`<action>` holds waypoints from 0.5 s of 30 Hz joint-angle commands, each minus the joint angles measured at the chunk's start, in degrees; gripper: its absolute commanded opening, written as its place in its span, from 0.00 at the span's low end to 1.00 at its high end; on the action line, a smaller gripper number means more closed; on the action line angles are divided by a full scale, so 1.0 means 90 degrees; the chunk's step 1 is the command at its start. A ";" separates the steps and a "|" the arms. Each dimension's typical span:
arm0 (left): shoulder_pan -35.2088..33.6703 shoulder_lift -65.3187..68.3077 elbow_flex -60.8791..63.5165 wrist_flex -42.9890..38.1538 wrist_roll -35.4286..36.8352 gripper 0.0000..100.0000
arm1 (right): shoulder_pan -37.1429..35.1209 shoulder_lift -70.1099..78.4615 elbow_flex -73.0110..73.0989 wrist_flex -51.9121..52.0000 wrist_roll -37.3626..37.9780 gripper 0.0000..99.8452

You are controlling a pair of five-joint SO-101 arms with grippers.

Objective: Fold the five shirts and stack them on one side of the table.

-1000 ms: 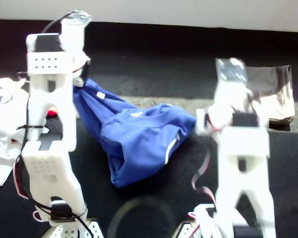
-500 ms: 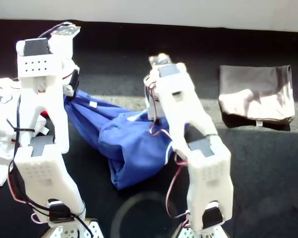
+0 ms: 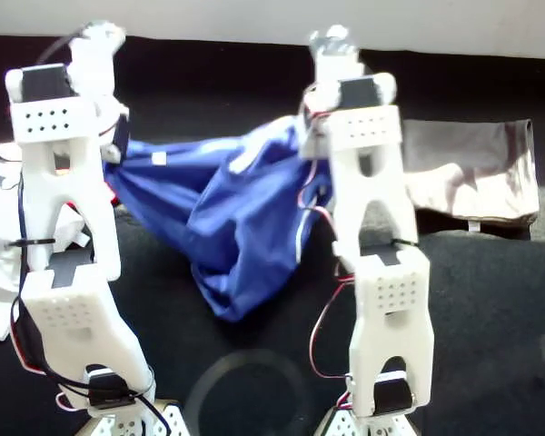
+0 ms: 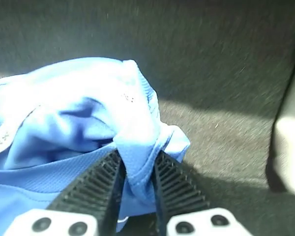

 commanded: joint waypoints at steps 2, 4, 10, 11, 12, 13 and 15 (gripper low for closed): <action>-0.0093 -0.0425 -0.1294 0.0029 -0.0020 0.01 | 0.0542 -0.0493 -0.1607 0.0063 0.0606 0.01; -0.0112 -0.0435 -0.1724 0.0039 -0.0020 0.01 | 0.0718 -0.0523 -0.2085 0.0054 0.0742 0.01; -0.0122 -0.0484 -0.2711 0.0049 -0.0010 0.01 | 0.1021 -0.0532 -0.3385 0.0005 0.0811 0.01; -0.0112 -0.0571 -0.2750 0.0049 -0.0010 0.01 | 0.1021 -0.0542 -0.3541 0.0034 0.0811 0.01; -0.0103 -0.0689 -0.2750 0.0049 -0.0010 0.01 | 0.1001 -0.0552 -0.3648 0.0063 0.0811 0.01; -0.0093 -0.0855 -0.2720 0.0049 -0.0010 0.01 | 0.0991 -0.0562 -0.3707 0.0083 0.0811 0.02; -0.0093 -0.1206 -0.2525 0.0049 -0.0010 0.01 | 0.0982 -0.0689 -0.3600 0.0093 0.0801 0.08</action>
